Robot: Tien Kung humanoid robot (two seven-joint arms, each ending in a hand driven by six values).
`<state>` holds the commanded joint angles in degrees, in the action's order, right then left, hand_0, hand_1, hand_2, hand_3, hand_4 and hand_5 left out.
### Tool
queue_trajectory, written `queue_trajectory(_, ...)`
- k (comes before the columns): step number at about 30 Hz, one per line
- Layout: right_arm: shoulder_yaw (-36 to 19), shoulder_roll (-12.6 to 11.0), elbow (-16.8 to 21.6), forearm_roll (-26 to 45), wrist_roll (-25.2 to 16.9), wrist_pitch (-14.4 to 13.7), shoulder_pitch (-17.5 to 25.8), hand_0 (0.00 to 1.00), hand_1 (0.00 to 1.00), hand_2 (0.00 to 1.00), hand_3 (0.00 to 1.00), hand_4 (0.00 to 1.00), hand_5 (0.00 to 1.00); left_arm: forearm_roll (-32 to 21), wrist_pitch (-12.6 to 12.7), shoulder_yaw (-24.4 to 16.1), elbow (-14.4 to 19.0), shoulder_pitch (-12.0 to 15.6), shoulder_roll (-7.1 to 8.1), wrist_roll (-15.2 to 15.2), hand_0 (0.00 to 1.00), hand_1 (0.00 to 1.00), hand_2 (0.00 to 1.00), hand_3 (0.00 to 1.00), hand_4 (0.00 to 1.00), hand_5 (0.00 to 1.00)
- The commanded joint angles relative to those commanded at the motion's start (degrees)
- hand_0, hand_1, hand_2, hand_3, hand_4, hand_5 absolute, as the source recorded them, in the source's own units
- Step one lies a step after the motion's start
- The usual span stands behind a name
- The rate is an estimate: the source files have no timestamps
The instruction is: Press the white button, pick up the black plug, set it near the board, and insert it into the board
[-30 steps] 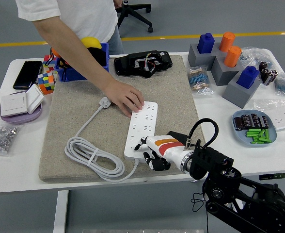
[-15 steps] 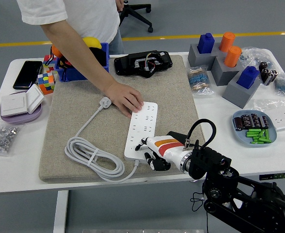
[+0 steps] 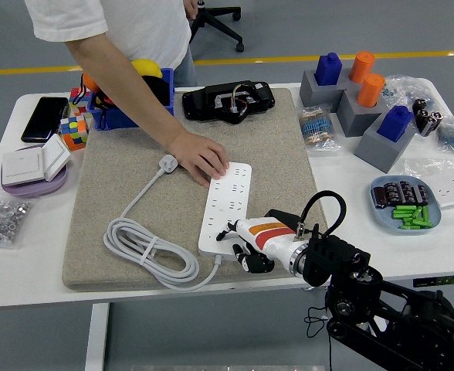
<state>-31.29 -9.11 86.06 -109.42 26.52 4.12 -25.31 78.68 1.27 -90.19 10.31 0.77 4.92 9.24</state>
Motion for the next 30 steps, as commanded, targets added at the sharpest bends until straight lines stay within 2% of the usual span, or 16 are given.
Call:
queue_trajectory(7, -1.97, -0.57, 1.59, -0.23, -1.7, -0.9, 0.28, 0.002, 0.002, 0.077, 0.705, 0.305, 0.002, 0.14, -0.01, -0.16, 0.0, 0.1, -0.02, 0.04, 0.469, 0.496, 0.52, 0.571, 0.608, 0.253)
queue_trajectory(13, -3.77, -0.84, 3.44, -0.51, -7.41, -4.79, 1.31, 0.002, 0.002, 0.076, 0.696, 0.32, 0.002, -0.17, 0.0, 0.14, 0.0, 0.11, -0.09, -0.07, 0.469, 0.496, 0.52, 0.571, 0.607, 0.252)
queue_trajectory(14, -4.16, -0.96, 3.62, -0.65, -8.66, -5.52, 1.55, 0.002, 0.036, 0.132, 0.687, 0.294, 0.002, -0.21, 0.0, 0.17, 0.0, 0.12, -0.1, -0.07, 0.469, 0.496, 0.521, 0.571, 0.607, 0.253)
queue_trajectory(19, -7.6, -1.58, 3.59, -1.51, -14.67, -9.38, 3.22, 0.002, 0.036, 0.132, 0.687, 0.294, 0.002, -0.15, -0.02, 0.06, 0.0, 0.11, -0.08, -0.09, 0.469, 0.496, 0.521, 0.571, 0.607, 0.253)
queue_trajectory(20, -8.58, -1.68, 3.29, -1.87, -15.42, -9.81, 3.62, 0.296, 0.248, 0.3, 0.673, 0.542, 0.047, 0.03, -0.02, -0.12, 0.0, 0.11, -0.07, -0.05, 0.469, 0.496, 0.52, 0.571, 0.607, 0.252)
queue_trajectory(25, -12.82, -2.21, 1.69, -4.17, -15.8, -9.12, 5.65, 0.296, 0.248, 0.3, 0.673, 0.542, 0.047, 0.12, -0.03, -0.26, 0.0, 0.11, -0.08, -0.04, 0.469, 0.496, 0.52, 0.571, 0.607, 0.252)
queue_trajectory(26, -13.61, -2.33, 1.35, -4.55, -16.02, -9.11, 6.09, 0.687, 0.693, 0.674, 0.765, 0.923, 0.202, 0.08, -0.04, -0.23, 0.0, 0.1, -0.09, -0.05, 0.469, 0.496, 0.52, 0.571, 0.607, 0.252)
queue_trajectory(30, -16.62, -2.81, -0.24, -5.36, -17.56, -9.43, 7.99, 0.687, 0.693, 0.674, 0.765, 0.923, 0.202, -0.15, -0.04, -0.12, 0.0, 0.14, -0.2, -0.09, 0.469, 0.496, 0.52, 0.571, 0.607, 0.252)
